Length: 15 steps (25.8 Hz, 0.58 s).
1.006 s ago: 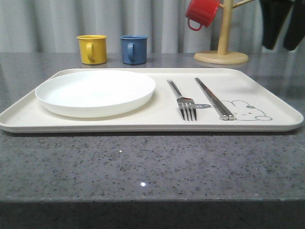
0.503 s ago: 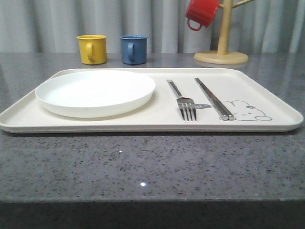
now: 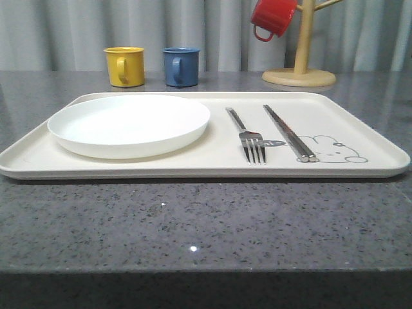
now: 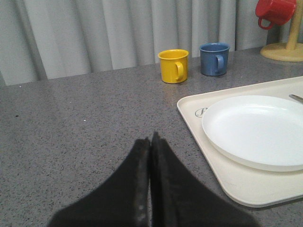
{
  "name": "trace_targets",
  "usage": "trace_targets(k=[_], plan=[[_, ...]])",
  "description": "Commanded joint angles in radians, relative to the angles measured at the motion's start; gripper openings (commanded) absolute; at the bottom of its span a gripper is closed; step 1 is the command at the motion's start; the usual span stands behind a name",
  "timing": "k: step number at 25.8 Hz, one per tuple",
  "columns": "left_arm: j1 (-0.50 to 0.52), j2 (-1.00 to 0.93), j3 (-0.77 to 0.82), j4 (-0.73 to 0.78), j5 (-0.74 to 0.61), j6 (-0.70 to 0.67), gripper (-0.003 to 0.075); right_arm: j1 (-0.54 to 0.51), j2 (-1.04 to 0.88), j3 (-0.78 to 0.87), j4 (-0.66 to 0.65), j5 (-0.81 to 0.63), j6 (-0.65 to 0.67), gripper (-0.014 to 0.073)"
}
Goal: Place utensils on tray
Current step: 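Release the chopsticks and move the right gripper to the spoon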
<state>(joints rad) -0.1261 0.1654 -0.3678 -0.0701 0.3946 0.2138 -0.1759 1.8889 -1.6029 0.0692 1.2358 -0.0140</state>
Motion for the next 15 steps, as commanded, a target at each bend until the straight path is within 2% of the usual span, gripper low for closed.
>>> trace_targets(k=[1,5,10,15], plan=[[0.002,0.009,-0.029,-0.01,-0.082,-0.008,-0.0018,-0.004,-0.039,-0.027,0.005,0.028,-0.016,0.0246],[0.002,0.009,-0.029,-0.01,-0.082,-0.008,-0.0018,-0.004,-0.024,-0.027,0.005,0.029,-0.016,0.0155],[0.002,0.009,-0.029,-0.01,-0.082,-0.008,-0.0018,-0.004,-0.028,-0.027,0.005,0.034,-0.016,-0.0025],[0.002,0.009,-0.029,-0.01,-0.082,-0.008,-0.0018,-0.004,-0.063,-0.027,0.005,0.069,0.001,-0.0047]])
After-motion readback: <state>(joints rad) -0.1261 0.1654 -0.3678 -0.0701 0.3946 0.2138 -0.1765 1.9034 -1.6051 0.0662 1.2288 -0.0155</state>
